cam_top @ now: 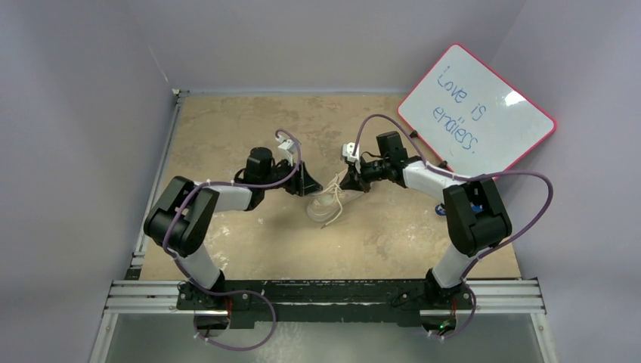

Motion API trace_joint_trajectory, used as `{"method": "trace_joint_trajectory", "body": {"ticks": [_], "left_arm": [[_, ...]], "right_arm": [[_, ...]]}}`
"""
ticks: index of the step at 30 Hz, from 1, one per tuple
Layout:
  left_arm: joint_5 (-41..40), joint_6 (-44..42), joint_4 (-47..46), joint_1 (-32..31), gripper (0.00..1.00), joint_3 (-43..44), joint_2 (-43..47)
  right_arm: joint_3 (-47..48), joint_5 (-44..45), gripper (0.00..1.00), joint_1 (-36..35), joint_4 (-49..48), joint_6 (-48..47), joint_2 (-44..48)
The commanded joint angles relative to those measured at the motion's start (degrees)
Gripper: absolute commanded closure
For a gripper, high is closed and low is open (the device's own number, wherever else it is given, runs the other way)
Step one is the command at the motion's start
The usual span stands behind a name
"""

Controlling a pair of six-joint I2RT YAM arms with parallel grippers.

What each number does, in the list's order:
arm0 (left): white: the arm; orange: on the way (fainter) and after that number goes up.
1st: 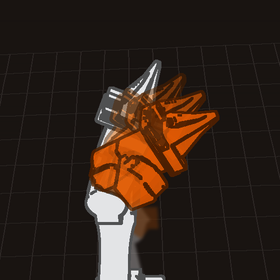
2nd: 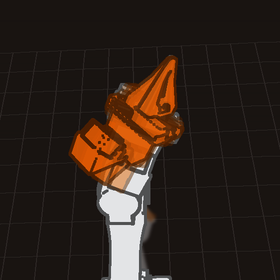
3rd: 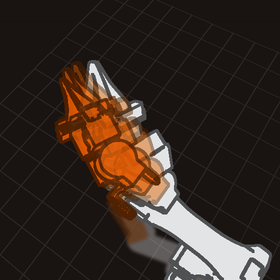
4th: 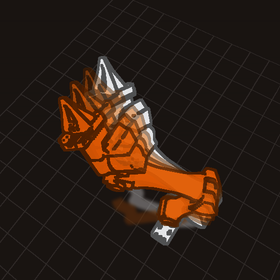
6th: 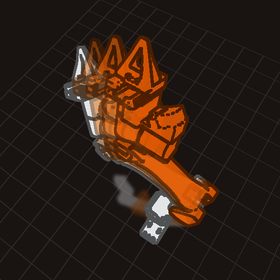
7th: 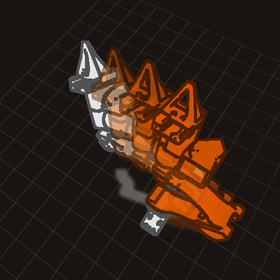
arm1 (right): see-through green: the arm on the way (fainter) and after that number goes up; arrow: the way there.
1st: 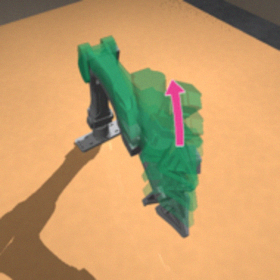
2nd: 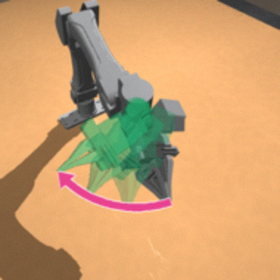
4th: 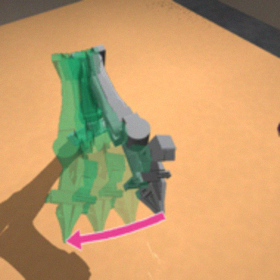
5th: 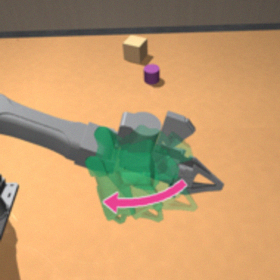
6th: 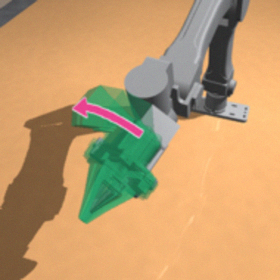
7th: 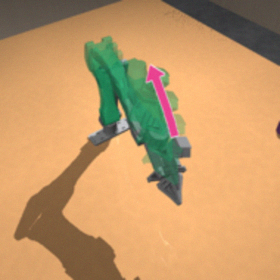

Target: Tie the shoes

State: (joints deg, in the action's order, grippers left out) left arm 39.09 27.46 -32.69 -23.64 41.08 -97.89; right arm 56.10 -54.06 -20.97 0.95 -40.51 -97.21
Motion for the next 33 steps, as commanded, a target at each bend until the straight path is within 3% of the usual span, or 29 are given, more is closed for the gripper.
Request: {"method": "trace_joint_trajectory", "body": {"ticks": [1,6,10,20,29,33], "left_arm": [[3.0,1.6,-3.0,0.5,0.4,-2.1,1.5],[6.4,3.3,-5.7,0.5,0.39,-2.2,-0.1],[5.5,1.6,-4.7,0.5,0.44,-2.0,0.6],[6.2,0.9,-3.8,0.6,0.76,-0.4,0.0],[6.8,0.9,-2.9,0.6,0.96,0.4,1.7],[6.6,-0.7,-0.9,0.6,1.0,0.8,2.0]], "right_arm": [[-0.2,-0.5,1.0,0.2,0.5,0.1,2.1],[-0.1,-0.7,1.0,0.2,0.6,0.0,1.8],[0.1,-0.8,1.0,0.2,0.8,-0.1,1.6],[0.4,-1.2,1.0,0.2,1.3,-0.4,1.2],[0.3,-0.3,1.0,0.2,1.6,-0.1,1.8],[0.2,2.5,1.0,0.4,2.1,1.6,3.5]]}}
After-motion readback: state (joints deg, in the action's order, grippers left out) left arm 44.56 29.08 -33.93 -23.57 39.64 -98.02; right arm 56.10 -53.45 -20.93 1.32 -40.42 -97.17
